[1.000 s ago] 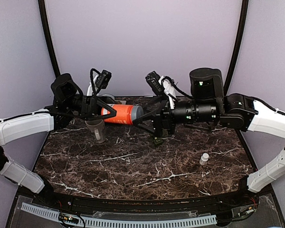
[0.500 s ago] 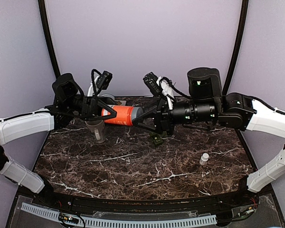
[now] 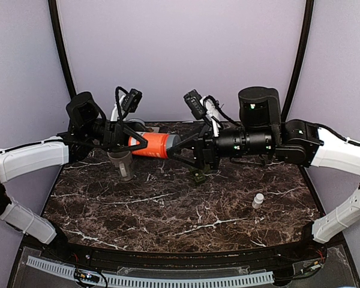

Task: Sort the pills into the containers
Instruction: Screw the lid of the pill bottle onto the pill bottle.

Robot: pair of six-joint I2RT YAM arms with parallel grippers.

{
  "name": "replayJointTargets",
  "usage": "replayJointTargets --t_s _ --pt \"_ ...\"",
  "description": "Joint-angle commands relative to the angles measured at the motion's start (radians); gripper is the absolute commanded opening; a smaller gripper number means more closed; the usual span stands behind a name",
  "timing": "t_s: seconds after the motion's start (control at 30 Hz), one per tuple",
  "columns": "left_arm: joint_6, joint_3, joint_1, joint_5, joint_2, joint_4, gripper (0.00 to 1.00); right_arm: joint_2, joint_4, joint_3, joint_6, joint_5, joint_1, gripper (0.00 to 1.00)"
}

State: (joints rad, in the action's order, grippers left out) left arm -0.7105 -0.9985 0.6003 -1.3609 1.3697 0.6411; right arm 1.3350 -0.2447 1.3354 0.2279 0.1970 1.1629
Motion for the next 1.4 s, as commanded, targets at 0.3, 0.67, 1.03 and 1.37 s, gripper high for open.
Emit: replayJointTargets --t_s 0.3,0.67,1.03,1.37 --pt "0.447 -0.071 0.135 0.256 -0.115 -0.28 0.0 0.095 0.185 0.031 0.312 -0.044 0.0 0.0" --pt "0.648 -0.016 0.197 0.472 -0.21 -0.33 0.0 0.129 0.327 -0.023 0.612 0.07 -0.074 0.0" --pt "0.793 0.06 0.265 0.712 -0.291 -0.277 0.0 0.183 0.419 -0.044 0.815 0.152 -0.108 0.0" --pt "0.931 0.138 0.34 0.964 -0.339 -0.209 0.0 0.194 0.464 -0.071 0.893 0.172 -0.13 0.0"
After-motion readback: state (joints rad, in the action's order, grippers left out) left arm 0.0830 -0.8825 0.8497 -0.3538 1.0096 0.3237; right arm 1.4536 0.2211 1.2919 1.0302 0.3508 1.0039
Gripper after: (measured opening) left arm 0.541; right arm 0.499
